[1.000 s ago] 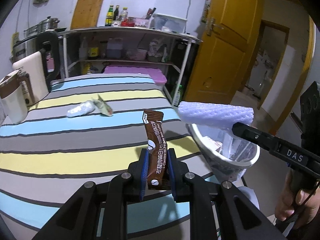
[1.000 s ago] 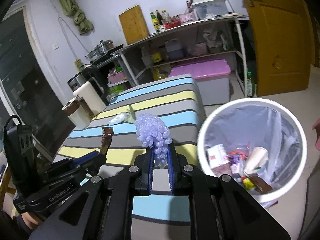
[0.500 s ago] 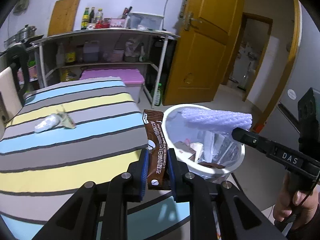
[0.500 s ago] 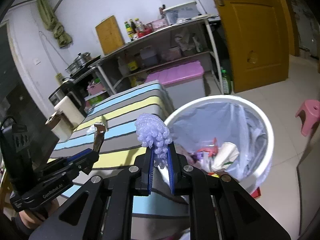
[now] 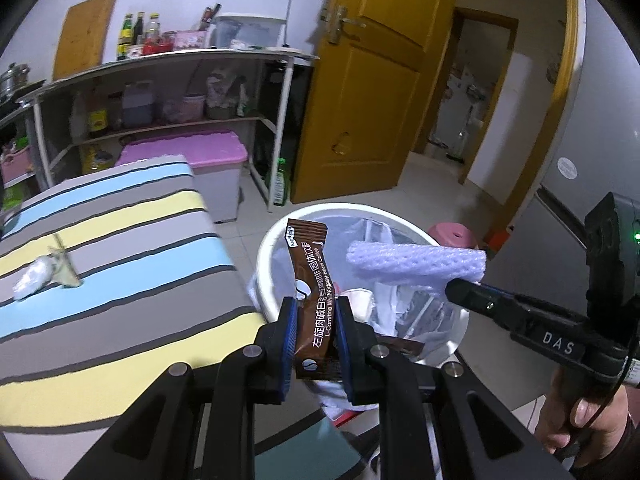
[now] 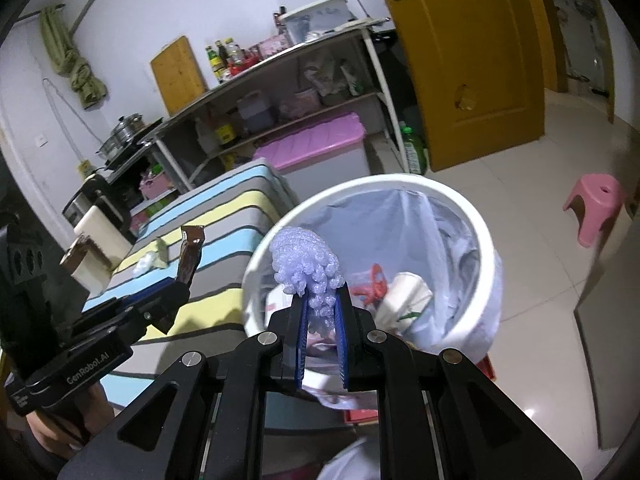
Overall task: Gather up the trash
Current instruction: 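Open the left tool to drop the brown wrapper while the right tool releases the mesh net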
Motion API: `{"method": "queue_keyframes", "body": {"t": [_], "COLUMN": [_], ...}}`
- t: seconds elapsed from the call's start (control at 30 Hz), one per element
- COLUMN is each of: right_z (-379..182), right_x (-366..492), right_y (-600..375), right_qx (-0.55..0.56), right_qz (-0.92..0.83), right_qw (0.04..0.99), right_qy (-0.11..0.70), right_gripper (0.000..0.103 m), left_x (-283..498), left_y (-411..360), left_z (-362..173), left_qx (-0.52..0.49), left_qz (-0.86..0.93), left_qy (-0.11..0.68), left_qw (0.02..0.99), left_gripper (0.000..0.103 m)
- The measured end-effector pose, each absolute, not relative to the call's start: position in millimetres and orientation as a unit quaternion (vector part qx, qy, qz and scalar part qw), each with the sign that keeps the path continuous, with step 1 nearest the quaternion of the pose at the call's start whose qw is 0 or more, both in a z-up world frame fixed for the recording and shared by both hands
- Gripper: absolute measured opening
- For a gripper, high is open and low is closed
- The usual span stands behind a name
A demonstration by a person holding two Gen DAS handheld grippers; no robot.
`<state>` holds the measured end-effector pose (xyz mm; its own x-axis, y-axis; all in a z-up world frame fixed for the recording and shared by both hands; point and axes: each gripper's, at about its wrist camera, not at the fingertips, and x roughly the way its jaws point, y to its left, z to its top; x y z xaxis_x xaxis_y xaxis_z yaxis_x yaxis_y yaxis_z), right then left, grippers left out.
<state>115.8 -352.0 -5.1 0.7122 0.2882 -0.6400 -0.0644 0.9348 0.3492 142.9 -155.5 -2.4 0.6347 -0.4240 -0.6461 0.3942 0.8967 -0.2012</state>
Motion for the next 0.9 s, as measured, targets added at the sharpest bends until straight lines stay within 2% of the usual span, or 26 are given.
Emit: {"method": "queue_keyframes", "body": {"t": [0.67,0.77,0.83,0.9], "right_z": [-27.8,-27.8,-27.4,-26.8], "right_x": [131.1,130.1,129.6,128.5], "right_y": [-379.2,-379.1,-377.8,-377.7], "right_qx": [0.167,0.164,0.164,0.164], "right_qz": [0.066,0.066,0.066,0.066], "right_qw": [0.897,0.898,0.899,0.900], "right_qy": [0.404,0.402,0.401,0.398], "right_gripper": [0.015,0.021,0.029,0.031], "left_x": [175.6,178.4,178.9,177.9], "left_y": [-209.0,-209.2,-207.8,-205.8], "left_z": [-28.1,-27.6,-27.1,-25.7], "left_qx": [-0.009,-0.012,-0.014,-0.015], "left_qz": [-0.275,-0.277,-0.278,-0.278], "left_qy": [0.398,0.399,0.398,0.396], "left_qw": [0.875,0.874,0.874,0.875], "left_gripper": [0.020,0.025,0.025,0.025]}}
